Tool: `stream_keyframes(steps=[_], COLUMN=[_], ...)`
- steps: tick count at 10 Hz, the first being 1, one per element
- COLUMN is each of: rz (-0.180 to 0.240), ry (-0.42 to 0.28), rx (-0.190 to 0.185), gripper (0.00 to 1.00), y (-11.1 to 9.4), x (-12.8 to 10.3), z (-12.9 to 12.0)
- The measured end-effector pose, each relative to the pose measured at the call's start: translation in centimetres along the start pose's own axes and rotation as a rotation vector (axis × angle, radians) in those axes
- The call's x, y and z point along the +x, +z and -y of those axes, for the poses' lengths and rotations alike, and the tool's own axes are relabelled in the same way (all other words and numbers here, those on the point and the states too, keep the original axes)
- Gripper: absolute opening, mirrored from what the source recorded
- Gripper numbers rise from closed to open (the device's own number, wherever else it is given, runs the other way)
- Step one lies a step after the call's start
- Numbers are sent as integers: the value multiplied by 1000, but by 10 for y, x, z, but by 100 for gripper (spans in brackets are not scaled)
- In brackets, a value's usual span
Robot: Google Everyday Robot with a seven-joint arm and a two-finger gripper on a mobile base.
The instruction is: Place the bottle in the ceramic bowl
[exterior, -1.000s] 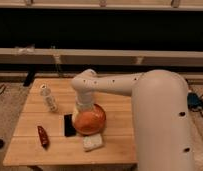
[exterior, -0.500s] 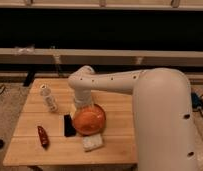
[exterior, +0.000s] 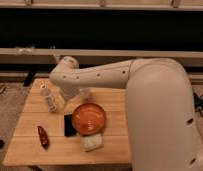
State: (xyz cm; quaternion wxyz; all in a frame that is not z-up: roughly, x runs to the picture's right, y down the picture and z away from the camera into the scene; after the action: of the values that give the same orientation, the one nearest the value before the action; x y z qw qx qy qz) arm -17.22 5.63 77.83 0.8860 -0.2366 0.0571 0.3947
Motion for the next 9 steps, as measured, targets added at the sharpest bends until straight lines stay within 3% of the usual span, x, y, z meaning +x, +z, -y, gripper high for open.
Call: stream_keyframes(steps=[6, 9], rz=[51, 33], ry=[-120, -122], rx=[-40, -28], gripper=[80, 80], y=[12, 27], x=[-55, -78], z=[-64, -64])
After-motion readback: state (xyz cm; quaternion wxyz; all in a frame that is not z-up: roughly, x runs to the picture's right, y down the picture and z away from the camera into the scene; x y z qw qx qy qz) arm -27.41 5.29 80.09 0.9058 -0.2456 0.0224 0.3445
